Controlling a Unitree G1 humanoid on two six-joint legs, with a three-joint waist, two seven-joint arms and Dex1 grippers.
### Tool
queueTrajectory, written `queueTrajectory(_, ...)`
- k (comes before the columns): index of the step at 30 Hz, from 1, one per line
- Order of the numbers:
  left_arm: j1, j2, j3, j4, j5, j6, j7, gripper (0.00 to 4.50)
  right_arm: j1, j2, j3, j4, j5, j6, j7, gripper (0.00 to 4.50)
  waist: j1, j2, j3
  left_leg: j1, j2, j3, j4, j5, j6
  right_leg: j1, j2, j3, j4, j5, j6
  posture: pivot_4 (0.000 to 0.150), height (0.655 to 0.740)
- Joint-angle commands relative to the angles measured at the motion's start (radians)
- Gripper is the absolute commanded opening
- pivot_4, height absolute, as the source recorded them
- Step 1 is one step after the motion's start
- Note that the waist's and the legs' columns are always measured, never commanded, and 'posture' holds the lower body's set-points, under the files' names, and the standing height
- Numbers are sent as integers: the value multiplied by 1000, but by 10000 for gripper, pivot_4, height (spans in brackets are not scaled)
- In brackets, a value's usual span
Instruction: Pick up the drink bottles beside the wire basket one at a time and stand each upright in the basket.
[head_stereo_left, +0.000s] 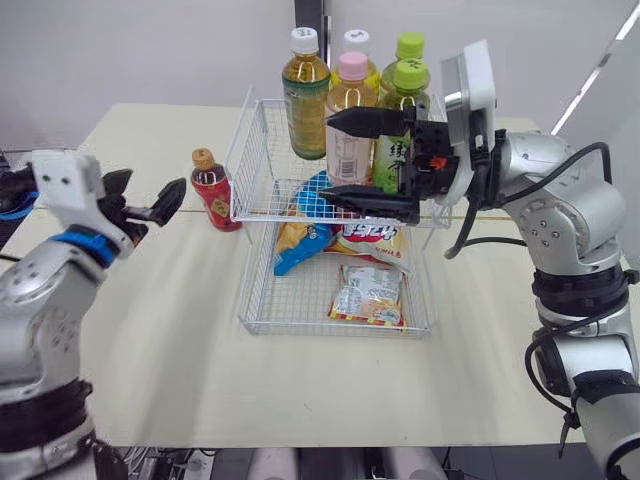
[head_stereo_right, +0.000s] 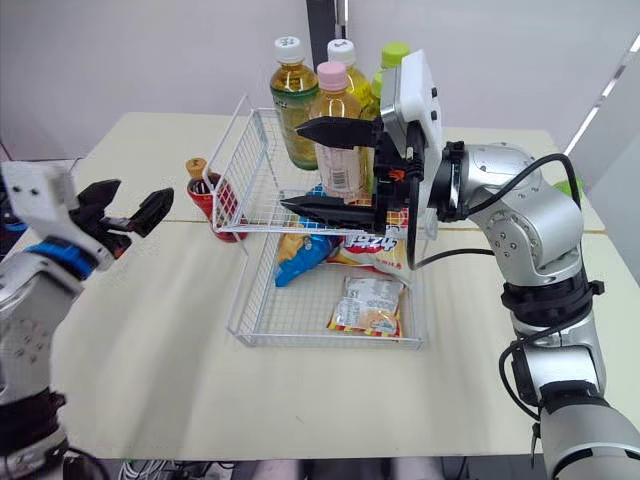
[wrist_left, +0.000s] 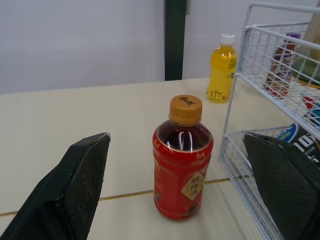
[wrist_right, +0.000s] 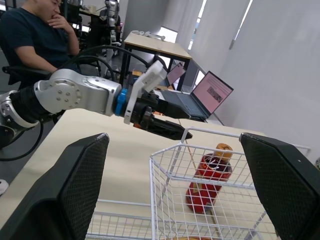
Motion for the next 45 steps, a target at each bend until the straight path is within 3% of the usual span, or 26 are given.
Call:
queueTrajectory(1,-107,-17,-73,144,82,-110,-5,44213,-4,-16,-38,-60,11,19,-34,45000,0,0,0,0,1,0,0,0,0,0,0,0,0,0,0,1500,7400)
queueTrajectory(10,-294,-86,-193,444,208,-298,-31,44213,-3,-32,-55,-109,31,65,-84,45000,0,0,0,-1,0,0,0,0,0,-1,0,-1,0,0,0,1500,7400)
queueTrajectory(21,-467,-132,-240,756,308,-461,-54,44213,-1,-46,-60,-138,38,86,-110,45000,-1,0,0,-2,0,0,0,0,0,-1,0,-1,-1,0,0,1500,7400)
queueTrajectory(24,-485,-131,-238,775,316,-476,-51,38240,0,-47,-63,-145,42,92,-115,45000,-1,0,0,-2,0,0,0,0,0,-1,0,-1,-1,0,0,1500,7400)
queueTrajectory(32,-474,-121,-234,739,320,-421,-29,13900,3,-47,-66,-147,44,95,-123,45000,-1,0,0,-2,0,0,0,0,0,-1,0,-1,-1,0,0,1500,7400)
queueTrajectory(39,-436,-99,-199,653,302,-369,-19,13839,2,-46,-65,-138,42,90,-121,45000,-4,0,0,-2,0,0,0,0,0,-1,0,-1,0,0,0,1500,7400)
queueTrajectory(45,-539,16,-185,541,262,-283,-124,13839,0,-51,-67,-131,39,89,-119,45000,-6,0,1,-3,1,0,0,0,0,-3,1,-1,0,0,0,1500,7400)
